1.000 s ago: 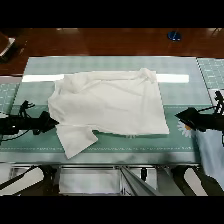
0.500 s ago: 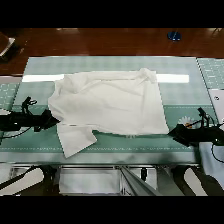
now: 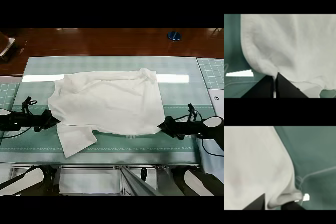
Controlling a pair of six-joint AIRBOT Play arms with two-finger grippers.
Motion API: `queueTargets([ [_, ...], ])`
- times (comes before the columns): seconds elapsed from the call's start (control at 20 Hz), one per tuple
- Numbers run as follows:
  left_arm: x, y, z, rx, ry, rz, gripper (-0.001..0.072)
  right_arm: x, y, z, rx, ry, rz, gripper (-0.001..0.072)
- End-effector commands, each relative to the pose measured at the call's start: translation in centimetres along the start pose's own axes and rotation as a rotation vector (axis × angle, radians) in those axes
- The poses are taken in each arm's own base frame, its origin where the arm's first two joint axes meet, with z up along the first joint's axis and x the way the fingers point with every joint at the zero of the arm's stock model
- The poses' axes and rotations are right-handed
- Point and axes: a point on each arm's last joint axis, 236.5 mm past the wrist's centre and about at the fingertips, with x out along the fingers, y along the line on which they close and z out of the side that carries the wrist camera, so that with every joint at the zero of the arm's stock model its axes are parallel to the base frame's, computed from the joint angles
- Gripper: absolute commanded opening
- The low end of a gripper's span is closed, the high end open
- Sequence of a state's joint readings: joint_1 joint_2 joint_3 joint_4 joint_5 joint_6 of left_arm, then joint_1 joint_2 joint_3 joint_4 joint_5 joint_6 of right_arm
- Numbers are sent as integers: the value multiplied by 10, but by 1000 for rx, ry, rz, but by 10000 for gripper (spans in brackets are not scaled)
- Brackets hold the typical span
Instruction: Fold the shirts.
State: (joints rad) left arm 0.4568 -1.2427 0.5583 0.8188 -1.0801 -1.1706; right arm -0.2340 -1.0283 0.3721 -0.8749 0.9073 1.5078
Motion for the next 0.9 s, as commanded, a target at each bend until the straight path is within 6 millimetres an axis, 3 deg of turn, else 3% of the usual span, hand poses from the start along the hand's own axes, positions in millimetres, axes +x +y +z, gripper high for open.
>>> queueTargets([
  [0.0, 0, -4, 1, -6, -4, -15, 25, 11, 38, 24, -71, -47, 75, 17],
  [0.1, -8, -27, 12, 25, -45, -92, 25, -8, 84, 42, -190, -74, 162, 20],
  [0.2, -39, -82, 39, 100, -158, -251, 25, -52, 139, 69, -341, -132, 227, 20],
  [0.3, -100, -151, 69, 205, -334, -409, 25, -118, 200, 96, -513, -243, 268, 20],
  [0.35, -141, -187, 79, 276, -439, -470, 25, -160, 233, 105, -600, -319, 290, 20],
  [0.45, -226, -251, 82, 446, -650, -530, 25, -244, 284, 114, -745, -492, 301, 20],
  [0.55, -308, -304, 61, 619, -868, -534, 25, -323, 314, 105, -859, -659, 265, 20],
  [0.65, -379, -346, 23, 763, -1068, -526, 24, -390, 326, 81, -945, -812, 224, 20],
  [0.75, -428, -369, -21, 891, -1237, -462, 24, -439, 324, 49, -990, -947, 193, 20],
  [0.85, -463, -376, -62, 963, -1389, -377, 25, -473, 307, 17, -1003, -1048, 137, 20],
])
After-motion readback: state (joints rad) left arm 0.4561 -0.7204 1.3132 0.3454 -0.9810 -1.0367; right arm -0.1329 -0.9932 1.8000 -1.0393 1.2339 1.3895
